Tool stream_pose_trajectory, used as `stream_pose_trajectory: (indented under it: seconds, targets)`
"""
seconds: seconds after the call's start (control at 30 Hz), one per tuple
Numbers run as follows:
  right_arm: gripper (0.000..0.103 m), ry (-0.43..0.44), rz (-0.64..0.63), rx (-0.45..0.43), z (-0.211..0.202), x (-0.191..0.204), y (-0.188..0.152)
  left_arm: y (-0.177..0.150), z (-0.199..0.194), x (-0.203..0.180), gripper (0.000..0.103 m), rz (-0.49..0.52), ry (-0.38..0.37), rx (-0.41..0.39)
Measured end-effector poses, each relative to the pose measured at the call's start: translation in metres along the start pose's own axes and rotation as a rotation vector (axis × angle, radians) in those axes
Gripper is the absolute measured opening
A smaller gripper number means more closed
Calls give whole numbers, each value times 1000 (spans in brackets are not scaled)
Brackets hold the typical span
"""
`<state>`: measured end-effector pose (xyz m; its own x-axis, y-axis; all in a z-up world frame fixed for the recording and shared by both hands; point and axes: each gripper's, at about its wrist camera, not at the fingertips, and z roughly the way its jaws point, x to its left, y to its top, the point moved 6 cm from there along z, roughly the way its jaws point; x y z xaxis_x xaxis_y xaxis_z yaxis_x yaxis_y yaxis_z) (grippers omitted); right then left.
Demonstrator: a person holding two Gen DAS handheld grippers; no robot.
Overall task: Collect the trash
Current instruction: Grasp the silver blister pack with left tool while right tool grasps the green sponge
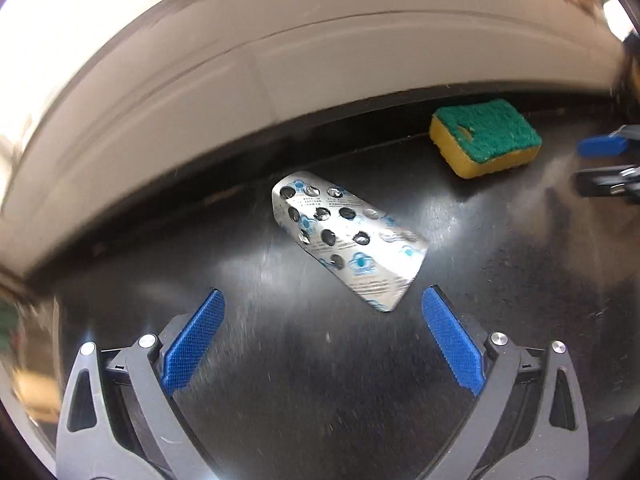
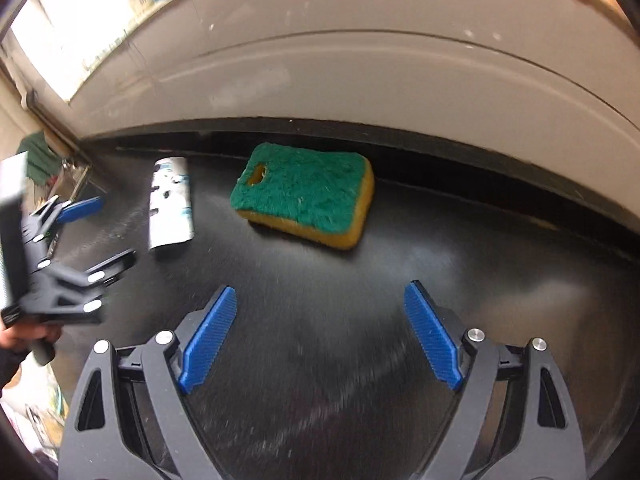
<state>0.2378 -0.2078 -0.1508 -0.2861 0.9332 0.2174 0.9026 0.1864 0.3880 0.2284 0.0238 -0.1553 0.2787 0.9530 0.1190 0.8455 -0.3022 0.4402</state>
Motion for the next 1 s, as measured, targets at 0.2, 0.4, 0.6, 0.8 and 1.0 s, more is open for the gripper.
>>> stream_pose_trajectory:
  seconds: [0.2, 0.4, 0.6, 0.8, 1.0]
  targets:
    - [84, -7, 22, 2, 29, 4, 31, 22, 28, 11, 96, -272, -79, 46]
    - [84, 27, 138, -18, 41, -6, 47, 41, 63, 14, 96, -333, -52, 83]
    - [80, 27, 191, -10, 55, -12, 55, 35, 68, 18, 96, -342, -28, 67]
    - [60, -17, 199, -18, 56, -5, 49, 28, 53, 5, 55, -288, -14, 15]
    - [20, -13, 211, -43, 24, -9, 42, 21, 38, -11, 38, -288, -102, 24]
